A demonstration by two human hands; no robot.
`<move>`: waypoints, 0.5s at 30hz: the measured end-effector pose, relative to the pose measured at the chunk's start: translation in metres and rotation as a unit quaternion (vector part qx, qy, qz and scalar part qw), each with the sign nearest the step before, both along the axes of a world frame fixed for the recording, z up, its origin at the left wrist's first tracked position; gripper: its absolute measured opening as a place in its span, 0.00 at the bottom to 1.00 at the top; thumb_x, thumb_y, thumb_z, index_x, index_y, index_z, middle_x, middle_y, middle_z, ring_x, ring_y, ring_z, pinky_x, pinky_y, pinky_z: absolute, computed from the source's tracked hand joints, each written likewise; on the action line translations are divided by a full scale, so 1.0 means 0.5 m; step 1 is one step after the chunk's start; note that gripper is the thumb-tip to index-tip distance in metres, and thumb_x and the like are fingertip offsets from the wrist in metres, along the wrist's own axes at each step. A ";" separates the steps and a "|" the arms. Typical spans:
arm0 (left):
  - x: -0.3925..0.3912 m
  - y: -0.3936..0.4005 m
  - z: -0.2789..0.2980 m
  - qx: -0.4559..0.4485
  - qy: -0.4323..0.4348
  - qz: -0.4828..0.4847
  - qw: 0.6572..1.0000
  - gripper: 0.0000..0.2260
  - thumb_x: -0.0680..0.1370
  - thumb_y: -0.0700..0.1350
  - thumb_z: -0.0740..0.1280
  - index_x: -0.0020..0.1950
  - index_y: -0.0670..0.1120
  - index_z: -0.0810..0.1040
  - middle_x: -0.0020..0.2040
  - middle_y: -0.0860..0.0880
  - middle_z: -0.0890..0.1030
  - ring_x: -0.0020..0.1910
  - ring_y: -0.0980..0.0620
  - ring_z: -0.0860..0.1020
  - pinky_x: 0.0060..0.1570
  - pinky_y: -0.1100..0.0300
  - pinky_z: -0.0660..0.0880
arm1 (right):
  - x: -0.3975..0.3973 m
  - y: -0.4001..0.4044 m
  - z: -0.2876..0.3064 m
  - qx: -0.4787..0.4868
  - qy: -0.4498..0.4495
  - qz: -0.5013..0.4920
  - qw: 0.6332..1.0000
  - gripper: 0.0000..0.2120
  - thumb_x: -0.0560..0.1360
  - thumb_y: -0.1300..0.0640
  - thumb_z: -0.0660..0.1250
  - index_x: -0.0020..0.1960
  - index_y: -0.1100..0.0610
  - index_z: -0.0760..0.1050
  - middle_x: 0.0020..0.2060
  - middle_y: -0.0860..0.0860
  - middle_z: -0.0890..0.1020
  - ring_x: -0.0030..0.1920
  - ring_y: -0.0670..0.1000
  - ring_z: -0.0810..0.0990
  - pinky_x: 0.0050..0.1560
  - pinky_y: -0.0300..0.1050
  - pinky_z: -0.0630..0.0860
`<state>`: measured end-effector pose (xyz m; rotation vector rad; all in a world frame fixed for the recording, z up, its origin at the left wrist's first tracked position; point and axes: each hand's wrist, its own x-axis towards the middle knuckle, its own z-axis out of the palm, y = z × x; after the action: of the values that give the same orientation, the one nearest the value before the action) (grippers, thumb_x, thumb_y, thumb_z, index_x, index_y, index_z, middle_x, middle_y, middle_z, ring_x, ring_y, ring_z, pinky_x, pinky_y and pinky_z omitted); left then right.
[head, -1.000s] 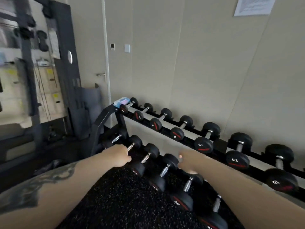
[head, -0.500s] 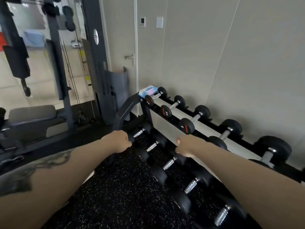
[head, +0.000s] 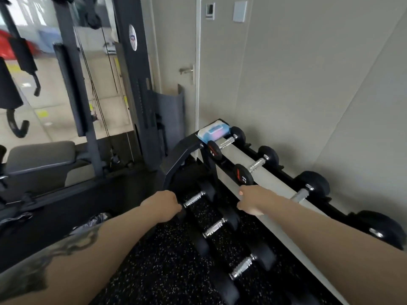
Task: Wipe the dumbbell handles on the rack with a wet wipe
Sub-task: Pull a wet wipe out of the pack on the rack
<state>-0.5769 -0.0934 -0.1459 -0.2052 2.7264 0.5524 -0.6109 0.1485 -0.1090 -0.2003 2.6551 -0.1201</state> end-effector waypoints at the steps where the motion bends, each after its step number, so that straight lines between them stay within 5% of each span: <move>1: -0.041 -0.023 -0.005 -0.001 -0.003 -0.001 1.000 0.12 0.78 0.49 0.63 0.53 0.42 0.79 0.54 0.46 0.80 0.53 0.47 0.77 0.56 0.52 0.75 | -0.040 -0.026 -0.010 0.000 0.003 0.002 1.000 0.22 0.78 0.53 0.57 0.71 0.55 0.63 0.66 0.55 0.71 0.61 0.57 0.73 0.55 0.47 0.72; 6: -0.268 -0.144 -0.005 -0.012 -0.009 -0.051 0.999 0.13 0.78 0.48 0.61 0.53 0.40 0.79 0.52 0.45 0.80 0.50 0.47 0.77 0.51 0.54 0.74 | -0.223 -0.148 -0.058 -0.037 0.010 -0.042 0.998 0.23 0.78 0.51 0.57 0.71 0.54 0.62 0.67 0.53 0.69 0.64 0.56 0.71 0.58 0.48 0.71; 9: -0.395 -0.199 -0.011 -0.021 -0.017 -0.081 0.996 0.10 0.77 0.47 0.61 0.40 0.43 0.76 0.40 0.48 0.78 0.38 0.50 0.76 0.41 0.56 0.71 | -0.305 -0.204 -0.082 -0.050 0.007 -0.080 0.996 0.22 0.77 0.50 0.57 0.70 0.54 0.64 0.66 0.53 0.70 0.64 0.56 0.71 0.62 0.51 0.71; 15: -0.598 -0.213 -0.039 -0.032 -0.027 -0.137 0.990 0.10 0.76 0.49 0.62 0.49 0.45 0.79 0.48 0.48 0.81 0.47 0.49 0.79 0.48 0.55 0.75 | -0.422 -0.237 -0.107 -0.039 -0.033 -0.140 0.989 0.22 0.76 0.50 0.58 0.69 0.53 0.64 0.65 0.52 0.71 0.63 0.56 0.72 0.61 0.52 0.72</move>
<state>-0.8757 -0.2001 -0.1657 0.1353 2.6594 0.3767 -0.8218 0.0301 -0.1625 0.1504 2.6003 -0.3155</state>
